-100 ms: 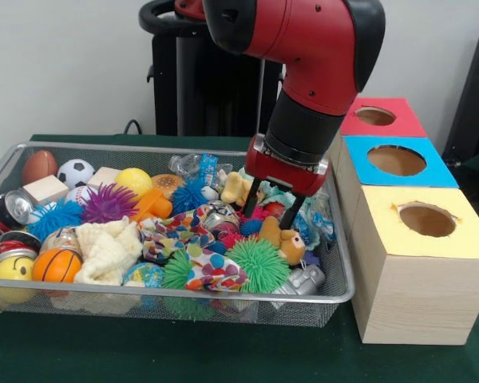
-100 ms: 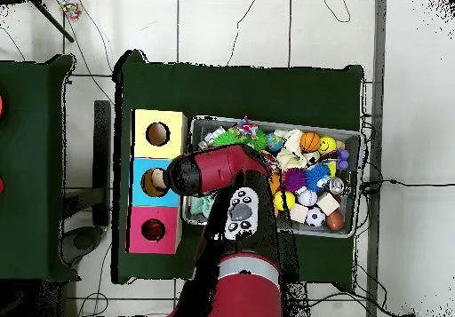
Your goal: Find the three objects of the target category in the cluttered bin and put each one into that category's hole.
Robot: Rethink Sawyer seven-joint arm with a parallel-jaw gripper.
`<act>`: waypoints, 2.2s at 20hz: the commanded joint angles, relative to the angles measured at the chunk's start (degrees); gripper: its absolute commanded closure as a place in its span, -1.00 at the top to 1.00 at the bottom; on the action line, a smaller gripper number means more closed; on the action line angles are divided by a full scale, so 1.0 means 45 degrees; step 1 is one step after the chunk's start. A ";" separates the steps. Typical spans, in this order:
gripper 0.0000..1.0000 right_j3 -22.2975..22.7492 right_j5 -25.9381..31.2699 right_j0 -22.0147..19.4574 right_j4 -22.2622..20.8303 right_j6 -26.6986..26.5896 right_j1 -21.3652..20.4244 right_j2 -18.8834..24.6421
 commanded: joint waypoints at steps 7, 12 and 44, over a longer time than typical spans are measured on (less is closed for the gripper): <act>1.00 -0.0611 0.1027 0.0168 0.0328 0.0303 0.0569 0.0972; 1.00 -0.0562 0.1100 0.0079 0.0458 0.0091 0.0511 0.1218; -1.00 -0.1294 0.1381 -0.0192 -0.0036 -0.0968 0.0564 0.2052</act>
